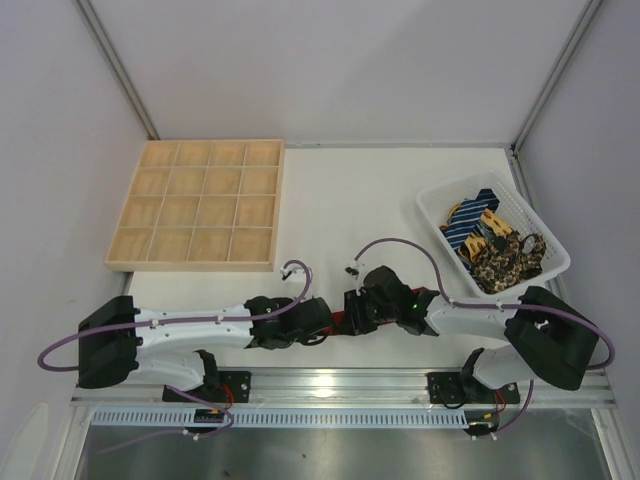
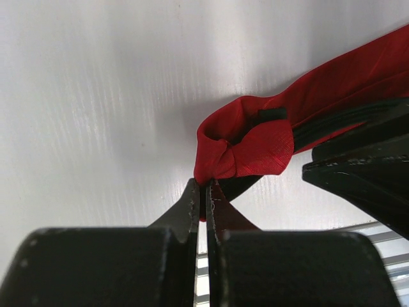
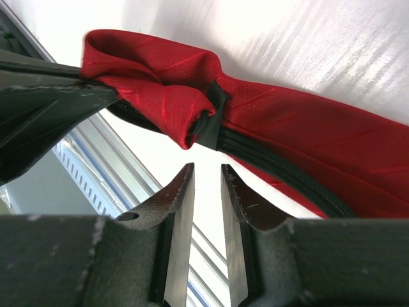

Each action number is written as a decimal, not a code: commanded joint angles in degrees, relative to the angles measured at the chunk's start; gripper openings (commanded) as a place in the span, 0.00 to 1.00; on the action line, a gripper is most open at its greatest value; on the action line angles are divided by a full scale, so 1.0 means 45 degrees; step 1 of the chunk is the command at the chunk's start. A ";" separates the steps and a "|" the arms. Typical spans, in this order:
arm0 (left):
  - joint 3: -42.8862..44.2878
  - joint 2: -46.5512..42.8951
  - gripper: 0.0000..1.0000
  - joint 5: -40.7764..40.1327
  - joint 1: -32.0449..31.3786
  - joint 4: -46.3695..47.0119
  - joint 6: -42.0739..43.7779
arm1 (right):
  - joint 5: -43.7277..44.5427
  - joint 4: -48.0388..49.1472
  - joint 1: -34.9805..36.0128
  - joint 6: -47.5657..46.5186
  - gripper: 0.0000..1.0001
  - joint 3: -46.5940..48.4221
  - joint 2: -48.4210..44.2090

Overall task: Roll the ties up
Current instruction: Roll the tie

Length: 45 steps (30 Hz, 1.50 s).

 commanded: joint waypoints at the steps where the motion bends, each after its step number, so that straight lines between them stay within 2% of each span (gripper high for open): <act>1: 0.0661 -0.0210 0.00 -0.0407 0.0001 -0.0263 -0.0175 | -0.0299 0.0955 0.0071 -0.0069 0.28 0.0515 0.0440; 16: 0.1246 -0.0034 0.01 -0.0505 0.0020 -0.0751 0.0098 | -0.0456 0.0936 0.0169 -0.0108 0.29 0.1218 0.0655; 20: 0.1442 -0.0034 0.00 -0.0505 0.0001 -0.0849 0.0235 | -0.0300 0.1171 0.0169 -0.0146 0.22 0.1257 0.0987; 23: 0.1579 -0.0034 0.01 -0.0446 -0.0019 -0.0869 0.0313 | -0.0202 0.1367 0.0169 -0.0185 0.10 0.1354 0.1240; 25: 0.1676 -0.0034 0.01 -0.0388 -0.0019 -0.0927 0.0352 | -0.0007 0.1173 0.0169 -0.0380 0.08 0.1472 0.1397; 36: 0.2008 0.0688 0.00 0.0276 -0.0058 -0.0303 0.0801 | -0.0104 0.1581 0.0149 -0.0518 0.07 0.1707 0.2022; 45: 0.2847 0.1487 0.00 0.0160 -0.0058 -0.0379 0.1290 | -0.0319 0.2148 0.0130 -0.0147 0.07 0.1668 0.2511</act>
